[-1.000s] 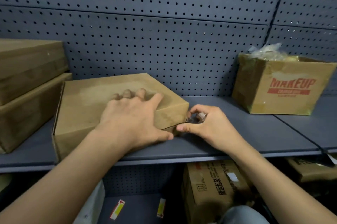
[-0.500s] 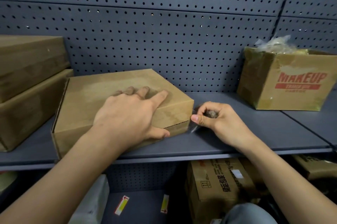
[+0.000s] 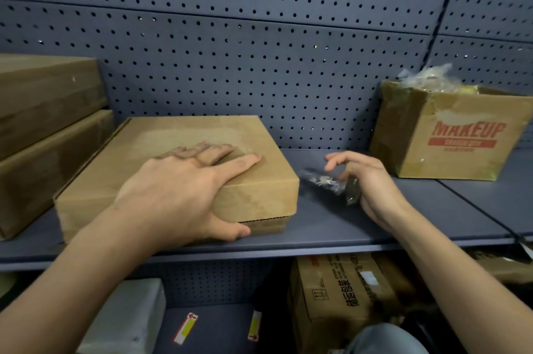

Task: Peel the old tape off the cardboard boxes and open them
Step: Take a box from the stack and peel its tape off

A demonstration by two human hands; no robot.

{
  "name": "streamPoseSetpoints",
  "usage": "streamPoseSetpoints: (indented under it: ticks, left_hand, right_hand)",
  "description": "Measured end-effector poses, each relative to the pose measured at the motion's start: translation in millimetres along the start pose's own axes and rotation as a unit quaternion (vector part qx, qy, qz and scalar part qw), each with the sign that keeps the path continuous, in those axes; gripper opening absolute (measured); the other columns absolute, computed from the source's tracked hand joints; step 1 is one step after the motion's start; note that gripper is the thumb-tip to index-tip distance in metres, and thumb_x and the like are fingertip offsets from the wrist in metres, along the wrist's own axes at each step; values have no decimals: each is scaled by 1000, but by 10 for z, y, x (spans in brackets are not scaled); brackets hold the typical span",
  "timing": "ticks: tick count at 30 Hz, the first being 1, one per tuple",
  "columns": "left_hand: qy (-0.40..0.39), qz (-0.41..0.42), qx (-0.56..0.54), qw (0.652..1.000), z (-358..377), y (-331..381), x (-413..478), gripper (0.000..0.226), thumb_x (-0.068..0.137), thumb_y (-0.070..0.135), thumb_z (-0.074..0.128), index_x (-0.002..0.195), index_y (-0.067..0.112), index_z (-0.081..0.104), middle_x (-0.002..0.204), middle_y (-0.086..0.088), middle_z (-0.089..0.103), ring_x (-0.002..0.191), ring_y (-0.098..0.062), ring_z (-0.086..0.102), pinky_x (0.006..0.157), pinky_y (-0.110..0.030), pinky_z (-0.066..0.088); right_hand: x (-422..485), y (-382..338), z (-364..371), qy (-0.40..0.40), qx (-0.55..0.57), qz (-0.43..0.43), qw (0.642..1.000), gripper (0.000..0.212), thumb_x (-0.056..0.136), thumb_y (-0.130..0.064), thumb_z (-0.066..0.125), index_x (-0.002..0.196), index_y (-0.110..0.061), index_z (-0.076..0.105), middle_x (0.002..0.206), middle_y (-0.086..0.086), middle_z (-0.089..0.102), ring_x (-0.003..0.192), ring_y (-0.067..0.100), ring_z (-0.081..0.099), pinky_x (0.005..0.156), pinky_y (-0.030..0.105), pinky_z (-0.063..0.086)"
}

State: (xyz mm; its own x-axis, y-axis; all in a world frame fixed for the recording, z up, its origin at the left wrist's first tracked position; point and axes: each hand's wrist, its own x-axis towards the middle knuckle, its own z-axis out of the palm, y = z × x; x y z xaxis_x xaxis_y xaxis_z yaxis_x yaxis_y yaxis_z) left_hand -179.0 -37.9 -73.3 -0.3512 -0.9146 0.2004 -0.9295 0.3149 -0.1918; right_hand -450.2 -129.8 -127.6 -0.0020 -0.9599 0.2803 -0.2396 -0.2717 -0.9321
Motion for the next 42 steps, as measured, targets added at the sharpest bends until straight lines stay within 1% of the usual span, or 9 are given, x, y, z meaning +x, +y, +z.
streamPoseSetpoints:
  ticks: [3,7,12,16,18,20,28,34,42]
  left_hand:
    - [1,5,5,1000,-1,0,14,102,71,90,42,144,57,-22,163,20,-2,151,-11,9,118,-33,20]
    - [0,8,-1,1000,26,-16,37,103,70,90,43,143,59,-22,164,19,-2,151,-13,9,120,-36,19]
    - [6,29,-8,1000,8,55,65,104,70,89,45,143,58,-22,164,18,-3,152,-11,5,121,-31,11]
    - [9,44,-22,999,-5,125,101,105,70,89,47,144,59,-21,164,18,-3,152,-10,4,120,-28,8]
    - [9,49,-30,998,-17,163,115,104,70,88,49,144,60,-19,164,19,-4,152,-9,3,119,-26,7]
    - [9,54,-40,998,-40,211,135,104,70,87,50,144,61,-17,164,20,-4,151,-9,3,118,-25,7]
    - [5,75,-77,994,-79,419,256,105,69,83,57,146,63,-11,164,20,-4,151,-7,1,118,-27,6]
    - [1,83,-84,993,-92,538,335,105,69,81,60,145,64,-9,164,21,-4,151,-7,0,117,-26,4]
    - [-19,70,-88,994,-76,575,412,106,63,89,55,137,70,-19,157,32,-14,149,-2,-7,119,-30,4]
  right_hand:
    - [49,-13,72,-36,5,18,999,20,58,-19,43,58,-14,63,106,-1,69,108,15,61,80,32,41]
    - [98,32,119,-39,38,28,998,23,56,-44,48,53,-26,62,104,-1,68,100,19,58,92,40,41]
    - [103,9,148,-78,63,45,994,30,64,-53,48,60,-25,57,81,3,64,85,27,52,82,43,38]
    - [89,-7,71,-47,27,-8,998,18,85,-29,59,71,-25,68,78,-1,67,85,22,59,89,44,42]
    - [49,3,14,-39,46,-32,998,12,94,-19,65,97,-29,70,93,0,71,96,22,66,95,42,49]
    - [12,-18,-42,-3,54,-35,998,39,86,-17,76,119,-29,60,102,3,70,100,22,68,91,37,54]
    - [-43,-143,-289,91,-1,-121,989,11,76,-13,84,81,-14,75,82,2,75,81,16,69,81,33,56]
    - [-79,-196,-426,58,-23,-135,989,8,88,-7,71,90,-10,77,87,-1,76,80,2,68,73,14,49]
    - [-71,-239,-644,-26,12,-72,997,17,85,-14,74,101,-9,77,97,4,77,93,14,72,81,23,55]
